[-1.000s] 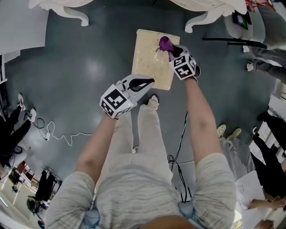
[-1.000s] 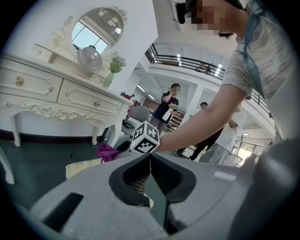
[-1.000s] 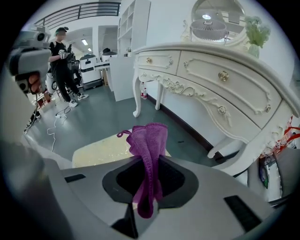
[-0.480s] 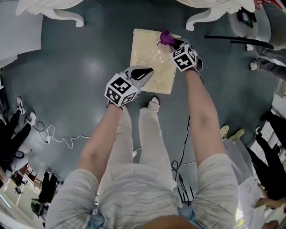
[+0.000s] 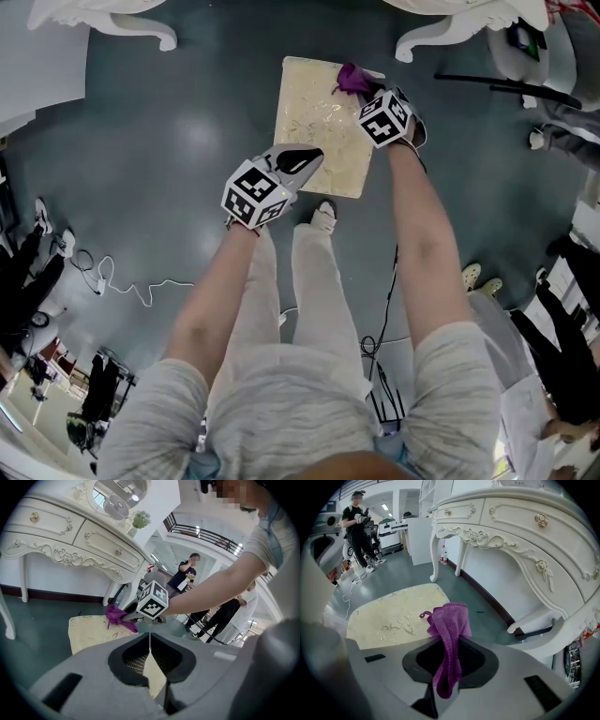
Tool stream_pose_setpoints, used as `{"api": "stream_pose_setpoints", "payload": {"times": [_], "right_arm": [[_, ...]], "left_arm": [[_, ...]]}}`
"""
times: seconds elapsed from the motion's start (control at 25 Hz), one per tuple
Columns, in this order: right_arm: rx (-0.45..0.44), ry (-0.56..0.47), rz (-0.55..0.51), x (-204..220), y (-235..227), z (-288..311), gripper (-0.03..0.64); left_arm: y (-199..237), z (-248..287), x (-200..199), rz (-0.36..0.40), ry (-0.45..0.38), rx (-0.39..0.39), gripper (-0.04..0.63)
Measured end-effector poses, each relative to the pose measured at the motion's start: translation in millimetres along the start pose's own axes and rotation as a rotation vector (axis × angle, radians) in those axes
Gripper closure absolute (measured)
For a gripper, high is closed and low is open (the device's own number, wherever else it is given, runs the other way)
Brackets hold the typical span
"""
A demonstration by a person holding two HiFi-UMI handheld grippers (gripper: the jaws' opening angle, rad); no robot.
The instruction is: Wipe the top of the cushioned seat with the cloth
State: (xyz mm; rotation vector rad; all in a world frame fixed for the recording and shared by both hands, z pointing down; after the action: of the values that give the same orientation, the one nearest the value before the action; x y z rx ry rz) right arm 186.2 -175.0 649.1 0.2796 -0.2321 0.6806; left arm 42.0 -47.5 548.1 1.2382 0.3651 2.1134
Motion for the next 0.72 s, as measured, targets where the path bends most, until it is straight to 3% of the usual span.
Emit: {"api": "stream_pose_setpoints", "payload": {"times": [0.72], "right_arm": [[-0.08, -0.013, -0.041, 28.3, 68.0, -20.5, 0.545]], "left_arm": [[-13.5, -14.1, 15.4, 0.01, 0.013, -0.001, 0.58]]}}
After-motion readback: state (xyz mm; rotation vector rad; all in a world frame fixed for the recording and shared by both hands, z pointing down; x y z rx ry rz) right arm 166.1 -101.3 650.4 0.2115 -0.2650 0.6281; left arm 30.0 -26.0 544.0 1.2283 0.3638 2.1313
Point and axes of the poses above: the fingertips, and each gripper's own axes: z forward along the fingers, y to its left, x out of its underside, the point moved 4 cm from there along -z, backward along the fingers, and after that the axes turned 6 degrees about y, right-handed, at the moved point
